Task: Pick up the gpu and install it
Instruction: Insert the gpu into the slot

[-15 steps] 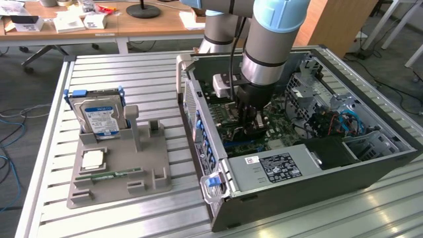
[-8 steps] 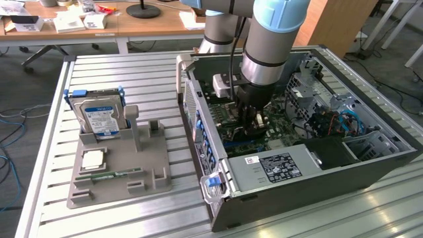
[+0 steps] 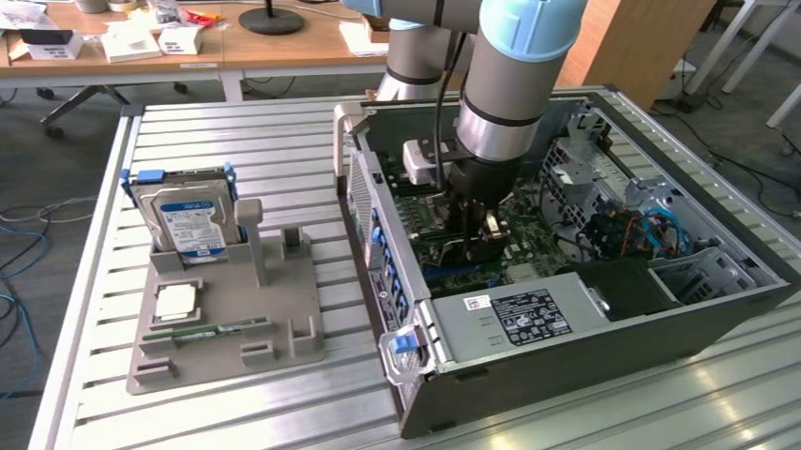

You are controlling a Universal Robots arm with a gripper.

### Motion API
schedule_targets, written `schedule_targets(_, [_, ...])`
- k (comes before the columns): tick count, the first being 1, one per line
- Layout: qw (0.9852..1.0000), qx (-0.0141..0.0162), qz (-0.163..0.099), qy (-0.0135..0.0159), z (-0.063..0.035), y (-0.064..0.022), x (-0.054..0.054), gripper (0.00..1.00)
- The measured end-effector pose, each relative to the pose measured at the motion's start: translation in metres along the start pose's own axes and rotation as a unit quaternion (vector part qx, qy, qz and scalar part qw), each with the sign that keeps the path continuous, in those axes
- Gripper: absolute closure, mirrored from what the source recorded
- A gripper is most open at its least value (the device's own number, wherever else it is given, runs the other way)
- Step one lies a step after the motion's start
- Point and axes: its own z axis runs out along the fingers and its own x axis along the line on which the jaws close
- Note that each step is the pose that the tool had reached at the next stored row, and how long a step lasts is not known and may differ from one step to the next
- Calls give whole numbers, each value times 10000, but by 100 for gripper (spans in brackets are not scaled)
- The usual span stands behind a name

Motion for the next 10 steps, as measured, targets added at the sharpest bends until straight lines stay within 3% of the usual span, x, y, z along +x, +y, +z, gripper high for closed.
schedule_targets(4, [10000, 0, 0, 0, 0, 0, 0, 37])
schedule_targets(7, [10000, 0, 0, 0, 0, 0, 0, 55])
schedule_targets(9, [10000, 0, 0, 0, 0, 0, 0, 55])
schedule_targets(10, [10000, 0, 0, 0, 0, 0, 0, 61])
